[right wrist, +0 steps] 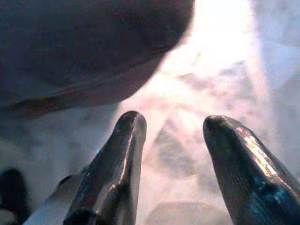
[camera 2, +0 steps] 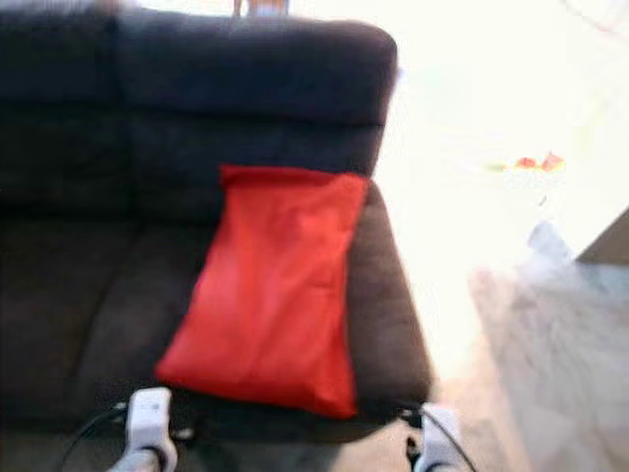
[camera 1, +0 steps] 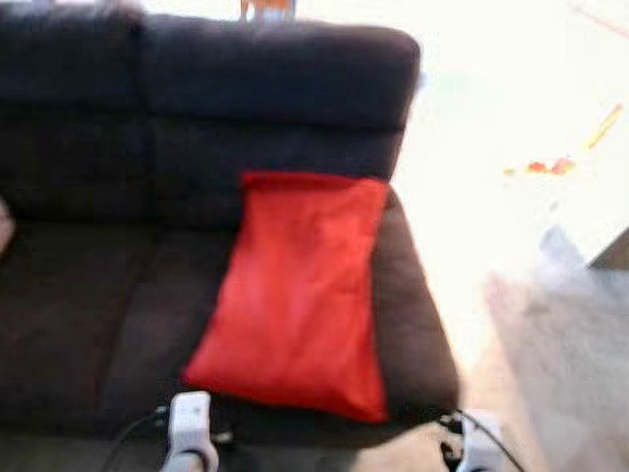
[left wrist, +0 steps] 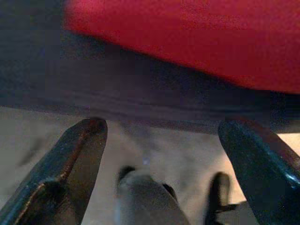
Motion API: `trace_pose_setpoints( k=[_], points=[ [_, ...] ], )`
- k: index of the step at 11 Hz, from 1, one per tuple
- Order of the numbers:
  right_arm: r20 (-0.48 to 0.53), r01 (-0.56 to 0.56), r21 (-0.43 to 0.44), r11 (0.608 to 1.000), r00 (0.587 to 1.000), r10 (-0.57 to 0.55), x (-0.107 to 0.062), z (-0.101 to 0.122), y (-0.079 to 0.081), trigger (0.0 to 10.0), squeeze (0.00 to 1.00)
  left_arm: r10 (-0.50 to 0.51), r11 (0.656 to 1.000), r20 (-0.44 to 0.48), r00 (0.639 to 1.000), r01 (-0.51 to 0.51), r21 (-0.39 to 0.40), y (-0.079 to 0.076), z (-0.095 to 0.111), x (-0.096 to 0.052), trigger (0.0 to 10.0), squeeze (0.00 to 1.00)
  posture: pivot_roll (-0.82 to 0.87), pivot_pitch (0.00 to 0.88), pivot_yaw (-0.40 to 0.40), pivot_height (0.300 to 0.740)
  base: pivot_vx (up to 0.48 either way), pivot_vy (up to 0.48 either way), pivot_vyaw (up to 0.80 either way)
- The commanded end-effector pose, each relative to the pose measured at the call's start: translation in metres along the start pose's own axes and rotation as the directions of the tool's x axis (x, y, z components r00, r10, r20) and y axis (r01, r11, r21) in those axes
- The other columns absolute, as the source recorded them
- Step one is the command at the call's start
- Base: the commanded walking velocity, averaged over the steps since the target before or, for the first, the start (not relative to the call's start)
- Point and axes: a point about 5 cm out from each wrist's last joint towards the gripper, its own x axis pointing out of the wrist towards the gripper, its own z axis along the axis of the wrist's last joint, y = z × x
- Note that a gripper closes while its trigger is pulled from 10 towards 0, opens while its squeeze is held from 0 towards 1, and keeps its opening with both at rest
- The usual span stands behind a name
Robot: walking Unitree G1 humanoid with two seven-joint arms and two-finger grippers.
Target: Move the pillow to the sofa from floor
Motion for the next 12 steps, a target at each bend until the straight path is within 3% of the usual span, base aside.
trace_pose_setpoints(
  k=[1,12],
  points=[
    [0.008,-0.014,0.004,1.0,1.0,0.014,0.0007,0.0025,0.0061,10.0,0.0,0.022,1.0,-0.008,1.0,-0.022,0.016,0.0106,-0.002,-0.0016,10.0,0.0,0.07,0.04,-0.108,0.736,0.0,-0.458,0.0],
    [0.007,-0.015,0.007,1.0,1.0,0.015,0.0006,0.0015,0.0071,10.0,0.0,0.018,1.0,-0.011,1.0,-0.018,0.023,0.0112,-0.003,-0.002,10.0,0.0,0.07,0.055,-0.103,0.736,0.0,-0.454,0.0]
  ],
)
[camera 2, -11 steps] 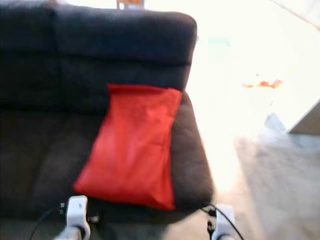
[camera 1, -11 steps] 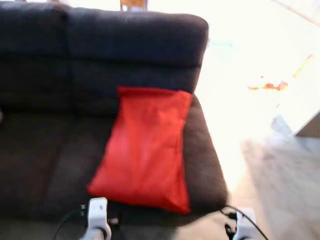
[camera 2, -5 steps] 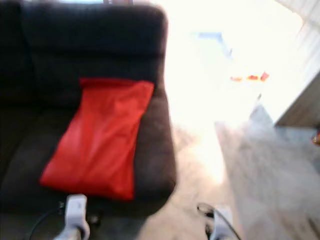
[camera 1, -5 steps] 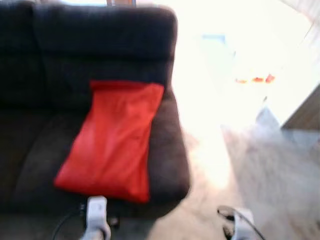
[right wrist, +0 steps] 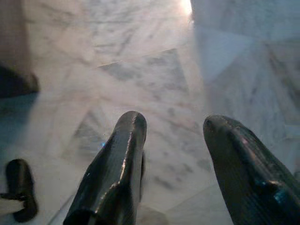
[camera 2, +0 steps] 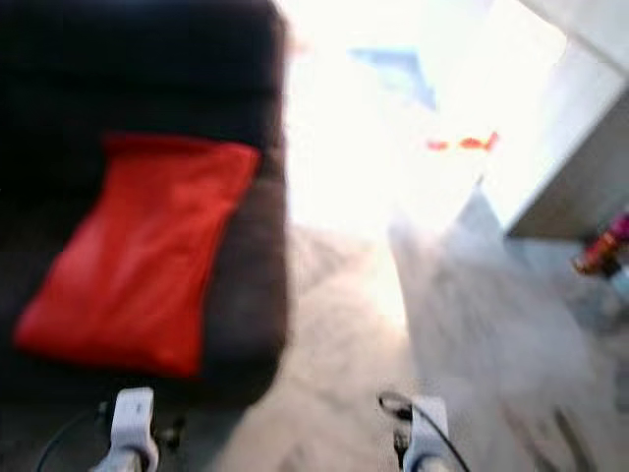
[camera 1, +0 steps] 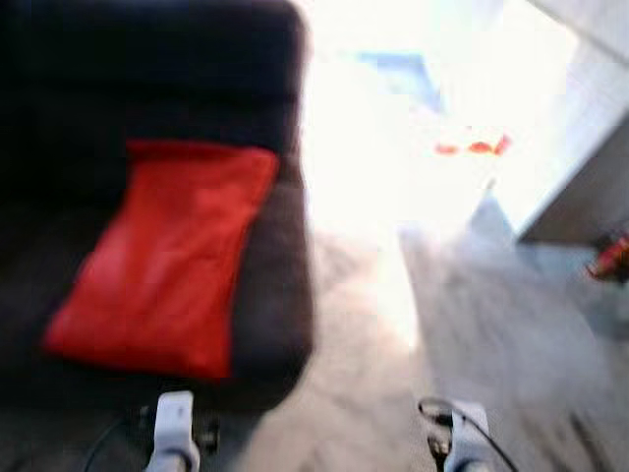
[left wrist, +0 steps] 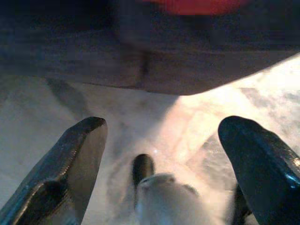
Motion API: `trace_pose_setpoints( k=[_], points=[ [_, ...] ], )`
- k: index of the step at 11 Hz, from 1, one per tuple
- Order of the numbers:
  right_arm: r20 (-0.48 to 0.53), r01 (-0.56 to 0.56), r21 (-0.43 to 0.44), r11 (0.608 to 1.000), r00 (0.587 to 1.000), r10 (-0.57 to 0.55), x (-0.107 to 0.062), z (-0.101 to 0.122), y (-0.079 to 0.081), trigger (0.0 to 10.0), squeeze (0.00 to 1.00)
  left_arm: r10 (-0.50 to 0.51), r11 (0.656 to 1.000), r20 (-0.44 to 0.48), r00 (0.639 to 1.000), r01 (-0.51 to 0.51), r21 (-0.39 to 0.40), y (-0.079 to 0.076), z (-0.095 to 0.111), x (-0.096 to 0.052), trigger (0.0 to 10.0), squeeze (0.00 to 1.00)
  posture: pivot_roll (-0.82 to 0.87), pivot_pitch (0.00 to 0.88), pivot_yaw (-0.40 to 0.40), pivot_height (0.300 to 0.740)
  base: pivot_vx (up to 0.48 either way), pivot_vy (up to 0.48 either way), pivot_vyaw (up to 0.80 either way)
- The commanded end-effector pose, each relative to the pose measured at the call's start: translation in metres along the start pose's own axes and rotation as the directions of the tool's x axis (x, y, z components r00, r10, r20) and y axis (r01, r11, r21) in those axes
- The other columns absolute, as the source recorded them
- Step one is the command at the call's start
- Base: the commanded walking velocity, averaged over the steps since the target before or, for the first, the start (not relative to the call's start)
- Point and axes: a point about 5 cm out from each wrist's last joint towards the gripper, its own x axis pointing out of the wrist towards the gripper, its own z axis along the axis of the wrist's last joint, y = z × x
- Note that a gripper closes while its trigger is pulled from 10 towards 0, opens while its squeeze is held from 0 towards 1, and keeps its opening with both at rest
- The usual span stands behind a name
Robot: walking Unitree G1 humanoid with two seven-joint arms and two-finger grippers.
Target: Move the pillow to the sofa from floor
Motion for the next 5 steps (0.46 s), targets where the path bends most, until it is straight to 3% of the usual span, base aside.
trace_pose_setpoints(
  k=[1,5],
  points=[
    [-0.005,0.023,-0.002,1.0,1.0,-0.023,-0.0012,-0.0025,-0.0088,10.0,0.0,-0.023,1.0,-0.015,1.0,0.023,0.0,-0.0088,-0.0046,-0.0008,10.0,0.0,0.07,0.055,-0.102,0.736,0.0,-0.446,0.0],
    [-0.005,0.023,-0.002,1.0,1.0,-0.023,-0.0011,-0.0024,-0.0084,10.0,0.0,-0.023,1.0,-0.015,1.0,0.023,0.002,-0.0086,-0.0044,-0.0007,10.0,0.0,0.06,0.051,-0.101,0.736,0.0,-0.432,0.0]
  ],
)
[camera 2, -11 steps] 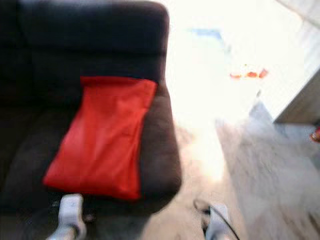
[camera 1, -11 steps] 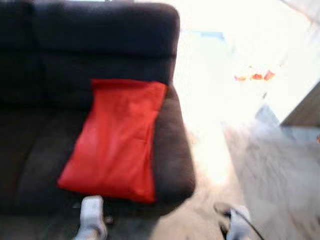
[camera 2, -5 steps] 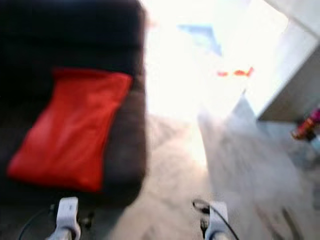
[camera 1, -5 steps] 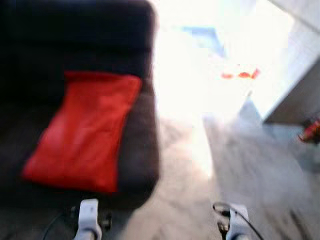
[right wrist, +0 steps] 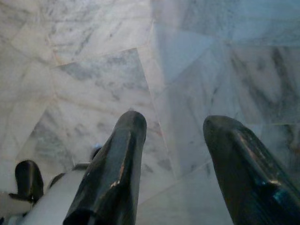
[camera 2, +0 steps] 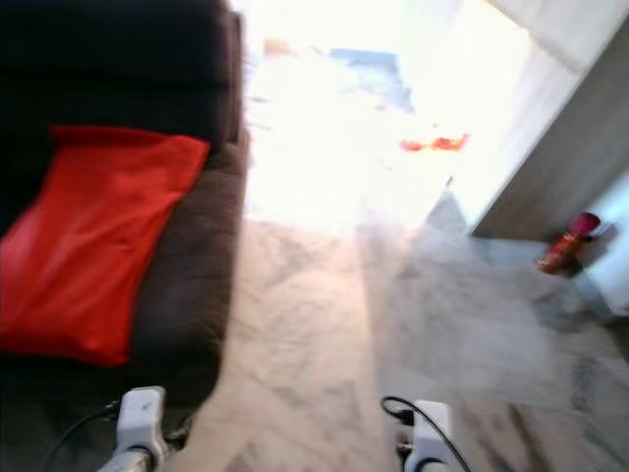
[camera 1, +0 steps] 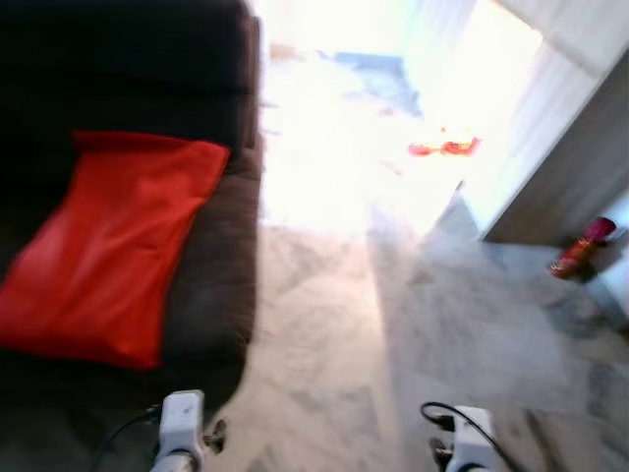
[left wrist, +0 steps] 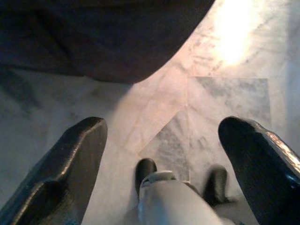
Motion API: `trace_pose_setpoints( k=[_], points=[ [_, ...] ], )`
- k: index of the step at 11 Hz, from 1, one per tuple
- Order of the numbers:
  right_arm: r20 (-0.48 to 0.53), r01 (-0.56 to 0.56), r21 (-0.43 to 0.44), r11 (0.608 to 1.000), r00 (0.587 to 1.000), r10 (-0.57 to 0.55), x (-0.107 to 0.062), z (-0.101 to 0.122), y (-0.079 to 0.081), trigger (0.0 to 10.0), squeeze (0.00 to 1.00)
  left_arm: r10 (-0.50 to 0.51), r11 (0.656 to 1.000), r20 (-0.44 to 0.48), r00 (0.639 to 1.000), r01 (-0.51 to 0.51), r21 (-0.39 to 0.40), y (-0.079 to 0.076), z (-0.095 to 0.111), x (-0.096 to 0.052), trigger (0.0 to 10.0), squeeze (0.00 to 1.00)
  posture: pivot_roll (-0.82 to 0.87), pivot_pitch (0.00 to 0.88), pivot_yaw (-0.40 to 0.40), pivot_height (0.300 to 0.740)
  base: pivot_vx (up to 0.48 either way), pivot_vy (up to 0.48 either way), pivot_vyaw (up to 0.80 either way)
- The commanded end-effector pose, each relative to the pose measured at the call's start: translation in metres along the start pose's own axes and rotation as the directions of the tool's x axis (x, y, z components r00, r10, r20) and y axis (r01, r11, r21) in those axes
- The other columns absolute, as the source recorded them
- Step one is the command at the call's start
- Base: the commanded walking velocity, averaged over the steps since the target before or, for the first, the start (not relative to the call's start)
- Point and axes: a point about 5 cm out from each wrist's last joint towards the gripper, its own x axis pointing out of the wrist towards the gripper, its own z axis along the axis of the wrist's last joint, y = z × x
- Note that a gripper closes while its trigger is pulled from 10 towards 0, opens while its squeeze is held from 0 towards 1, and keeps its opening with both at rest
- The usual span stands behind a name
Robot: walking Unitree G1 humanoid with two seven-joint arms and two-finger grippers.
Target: Move the pillow to the sofa from floor
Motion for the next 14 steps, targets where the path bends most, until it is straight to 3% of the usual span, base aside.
trace_pose_setpoints(
  k=[1,14],
  points=[
    [0.008,0.02,-0.003,1.0,1.0,-0.02,-0.0002,0.0023,-0.0074,10.0,0.0,-0.014,1.0,-0.004,1.0,0.014,0.004,-0.0061,-0.0009,0.0003,10.0,0.0,0.06,0.05,-0.101,0.736,0.0,-0.42,0.0],
    [0.008,0.016,-0.005,1.0,1.0,-0.016,-0.0005,0.0011,-0.0071,10.0,0.0,0.0,1.0,-0.015,1.0,0.001,0.026,-0.0023,0.0004,0.0011,10.0,0.0,0.06,0.007,-0.089,0.736,0.0,-0.032,0.0]
  ],
)
